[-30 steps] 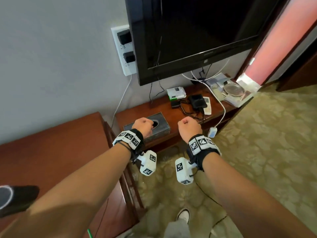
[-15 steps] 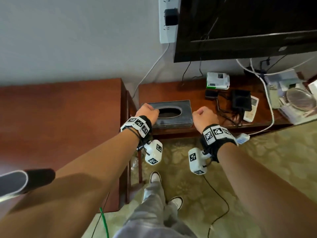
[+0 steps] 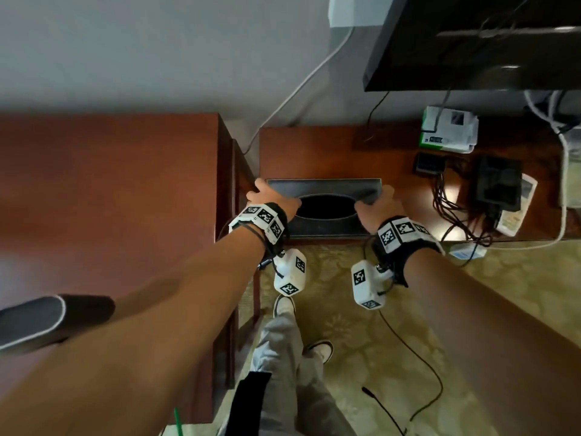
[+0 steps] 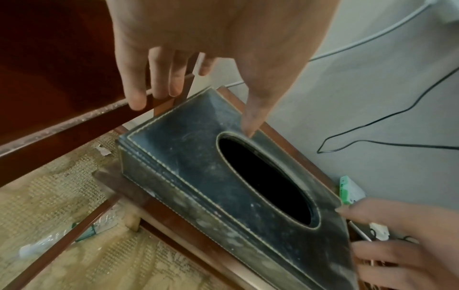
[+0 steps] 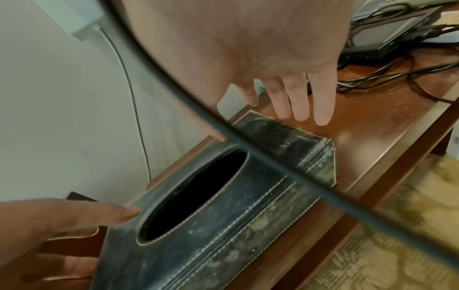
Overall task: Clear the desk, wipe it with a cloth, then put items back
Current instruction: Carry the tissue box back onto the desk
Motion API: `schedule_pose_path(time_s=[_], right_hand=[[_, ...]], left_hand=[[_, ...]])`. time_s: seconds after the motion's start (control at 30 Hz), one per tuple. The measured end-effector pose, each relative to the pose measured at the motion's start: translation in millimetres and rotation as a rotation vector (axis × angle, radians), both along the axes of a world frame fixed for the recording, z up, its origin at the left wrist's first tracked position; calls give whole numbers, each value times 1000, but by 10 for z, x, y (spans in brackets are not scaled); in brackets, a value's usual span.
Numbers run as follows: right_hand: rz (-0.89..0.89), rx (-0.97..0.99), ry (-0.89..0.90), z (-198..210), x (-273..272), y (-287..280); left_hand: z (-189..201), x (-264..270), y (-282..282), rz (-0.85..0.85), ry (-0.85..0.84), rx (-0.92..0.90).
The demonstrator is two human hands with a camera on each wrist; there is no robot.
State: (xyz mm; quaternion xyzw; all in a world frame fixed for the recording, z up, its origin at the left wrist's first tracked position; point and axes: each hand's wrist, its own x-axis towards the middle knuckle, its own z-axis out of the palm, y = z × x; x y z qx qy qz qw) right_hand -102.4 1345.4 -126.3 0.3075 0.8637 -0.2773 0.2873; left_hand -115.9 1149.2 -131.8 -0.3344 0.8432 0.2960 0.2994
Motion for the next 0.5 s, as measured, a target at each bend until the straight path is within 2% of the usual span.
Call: schedule_pose_path(time_s=[0.2,0.5], right_hand=[[-40,31,-99,-226,-65,-38],[-90,94,-65,-325,-95,-59]], left_hand=[[-262,17,-83,15,-62,68],[-309,61,-186,-133,-75,19]])
